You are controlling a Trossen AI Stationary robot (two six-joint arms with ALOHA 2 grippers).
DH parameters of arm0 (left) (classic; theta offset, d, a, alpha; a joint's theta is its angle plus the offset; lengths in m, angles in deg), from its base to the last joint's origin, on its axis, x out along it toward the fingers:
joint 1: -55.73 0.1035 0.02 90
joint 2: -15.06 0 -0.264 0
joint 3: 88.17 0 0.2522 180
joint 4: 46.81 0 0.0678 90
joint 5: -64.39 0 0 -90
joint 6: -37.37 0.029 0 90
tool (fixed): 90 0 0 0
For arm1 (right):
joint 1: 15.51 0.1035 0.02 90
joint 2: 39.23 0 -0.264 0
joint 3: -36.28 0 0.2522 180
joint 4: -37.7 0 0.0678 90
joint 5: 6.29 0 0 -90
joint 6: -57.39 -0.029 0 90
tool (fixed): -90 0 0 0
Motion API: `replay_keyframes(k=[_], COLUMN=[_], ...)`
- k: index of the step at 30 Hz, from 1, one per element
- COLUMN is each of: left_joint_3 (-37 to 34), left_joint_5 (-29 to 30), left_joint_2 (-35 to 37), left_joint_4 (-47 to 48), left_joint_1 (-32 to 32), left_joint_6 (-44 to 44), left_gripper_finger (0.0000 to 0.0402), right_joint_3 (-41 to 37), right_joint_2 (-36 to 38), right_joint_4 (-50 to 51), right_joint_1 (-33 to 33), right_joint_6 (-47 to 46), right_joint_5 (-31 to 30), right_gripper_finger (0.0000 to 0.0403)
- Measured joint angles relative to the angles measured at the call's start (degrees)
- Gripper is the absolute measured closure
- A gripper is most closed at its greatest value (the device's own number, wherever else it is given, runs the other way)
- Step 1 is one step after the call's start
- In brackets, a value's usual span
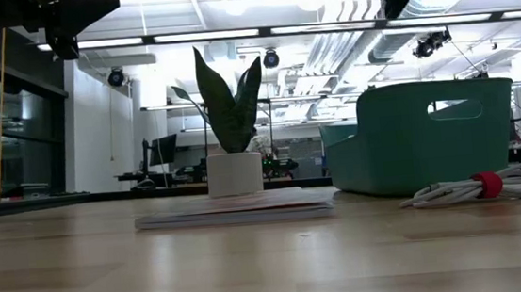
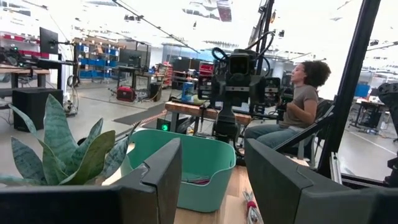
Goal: Pick and place USB-C Cables
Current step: Put the green charger cable into the green bin
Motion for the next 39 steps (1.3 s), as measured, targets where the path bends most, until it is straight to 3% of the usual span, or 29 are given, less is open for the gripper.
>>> replay_keyframes(k=[8,19,23,28,34,36,39], left_joint_3=[0.00,0.00,0.03,6.84,19.82,24.39,30.65], left_joint_5=[-1.54,-1.52,-3.64,-6.65,-6.24,-9.62,-19.64], left_joint_2=[-0.01,0.00,-0.30,-2.99,-12.99,-16.75,-22.87], left_joint_4=[0.01,0.02,1.09,18.26,44.12,53.93,67.93], left_joint_1=[0.00,0.00,0.00,-0.35,-1.85,-2.58,-4.21], left_joint_6=[-0.30,-0.33,-6.48,-14.09,-29.00,-35.47,-46.79], left_gripper_finger=[0.0245,0.0245,0.0245,0.0245,0.0245,0.0245,0.0245], right_joint_3=[0.05,0.05,0.05,0.05,0.05,0.05,0.05], right_joint_2=[-0.02,-0.02,-0.02,-0.02,-0.02,-0.02,-0.02], right_joint_4=[6.84,6.80,6.80,6.65,6.60,6.64,6.73], right_joint_1=[1.74,1.78,1.78,1.78,1.78,1.78,1.78], right_joint_6=[2.68,3.95,3.81,3.79,3.79,3.79,3.77], right_joint_5=[-4.22,-4.20,-4.20,-4.20,-4.20,-4.20,-4.20], right_gripper_finger=[0.0182,0.0182,0.0182,0.0182,0.0182,0.0182,0.0182])
